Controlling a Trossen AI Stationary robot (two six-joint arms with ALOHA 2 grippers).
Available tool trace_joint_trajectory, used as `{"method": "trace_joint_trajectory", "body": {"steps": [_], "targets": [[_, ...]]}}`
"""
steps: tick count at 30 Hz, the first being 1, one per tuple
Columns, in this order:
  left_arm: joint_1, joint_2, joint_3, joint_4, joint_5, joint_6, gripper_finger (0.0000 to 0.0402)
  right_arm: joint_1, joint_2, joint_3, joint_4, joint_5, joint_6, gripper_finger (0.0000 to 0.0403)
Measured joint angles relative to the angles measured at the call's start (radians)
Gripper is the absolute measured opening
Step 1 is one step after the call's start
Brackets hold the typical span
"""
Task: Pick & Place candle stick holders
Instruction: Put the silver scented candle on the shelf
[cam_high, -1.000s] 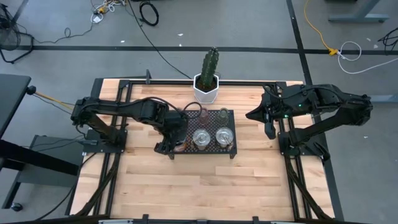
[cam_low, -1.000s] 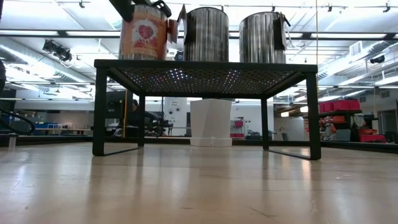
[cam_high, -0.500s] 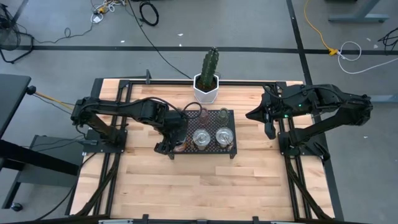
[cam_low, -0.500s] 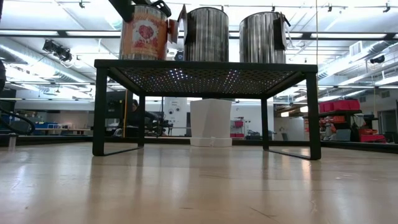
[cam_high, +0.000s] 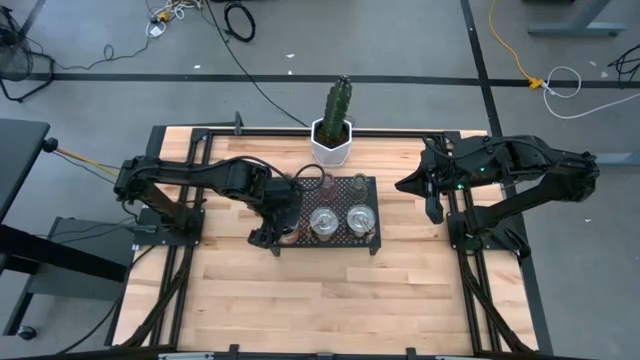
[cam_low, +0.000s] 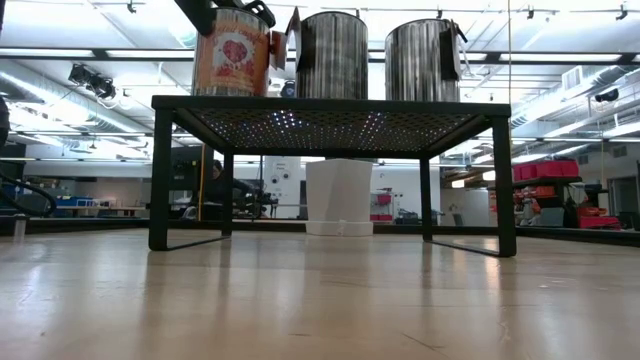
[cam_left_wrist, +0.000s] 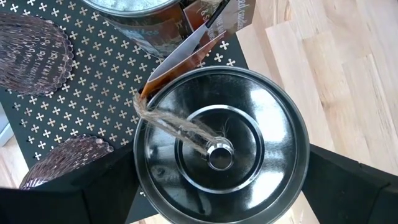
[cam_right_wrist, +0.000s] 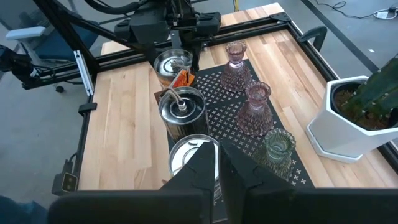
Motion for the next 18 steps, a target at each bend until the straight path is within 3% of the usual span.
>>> {"method": "trace_joint_trajectory", "body": {"steps": [18], "targets": [[0.000, 0.000, 0.000, 0.001, 0.000, -0.009, 0.0394, 0.000, 0.000, 0.000, 0.000, 0.000, 0.000, 0.0023]]}}
